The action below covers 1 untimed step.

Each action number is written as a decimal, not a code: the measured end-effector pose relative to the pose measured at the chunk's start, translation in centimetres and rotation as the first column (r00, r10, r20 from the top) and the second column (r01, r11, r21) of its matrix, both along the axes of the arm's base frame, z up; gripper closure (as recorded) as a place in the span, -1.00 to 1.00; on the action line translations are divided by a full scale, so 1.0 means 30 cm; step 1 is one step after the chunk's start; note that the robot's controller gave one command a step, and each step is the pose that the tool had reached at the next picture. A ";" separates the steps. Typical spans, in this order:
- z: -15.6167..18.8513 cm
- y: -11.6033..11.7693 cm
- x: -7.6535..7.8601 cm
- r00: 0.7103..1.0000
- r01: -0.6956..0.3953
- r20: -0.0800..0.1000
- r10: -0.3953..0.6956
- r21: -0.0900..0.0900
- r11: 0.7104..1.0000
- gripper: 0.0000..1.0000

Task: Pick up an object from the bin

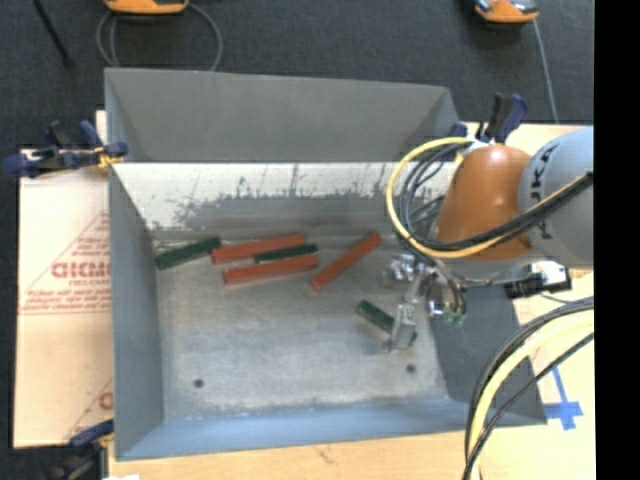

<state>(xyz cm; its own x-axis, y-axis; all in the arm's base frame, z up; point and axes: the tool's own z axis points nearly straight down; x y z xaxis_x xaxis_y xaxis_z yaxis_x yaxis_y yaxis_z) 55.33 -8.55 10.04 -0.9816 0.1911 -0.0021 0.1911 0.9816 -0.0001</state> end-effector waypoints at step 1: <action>-0.101 -0.024 -0.030 0.977 0.212 -0.001 -0.212 0.001 0.977 -1.00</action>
Offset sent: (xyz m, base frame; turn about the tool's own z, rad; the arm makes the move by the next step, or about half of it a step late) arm -0.0095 -0.0063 -0.0304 0.2153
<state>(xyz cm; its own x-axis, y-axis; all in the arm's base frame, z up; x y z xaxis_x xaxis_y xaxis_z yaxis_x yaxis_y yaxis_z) 54.42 -9.26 7.00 -0.9188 0.3948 -0.0009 0.3948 0.9188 0.0011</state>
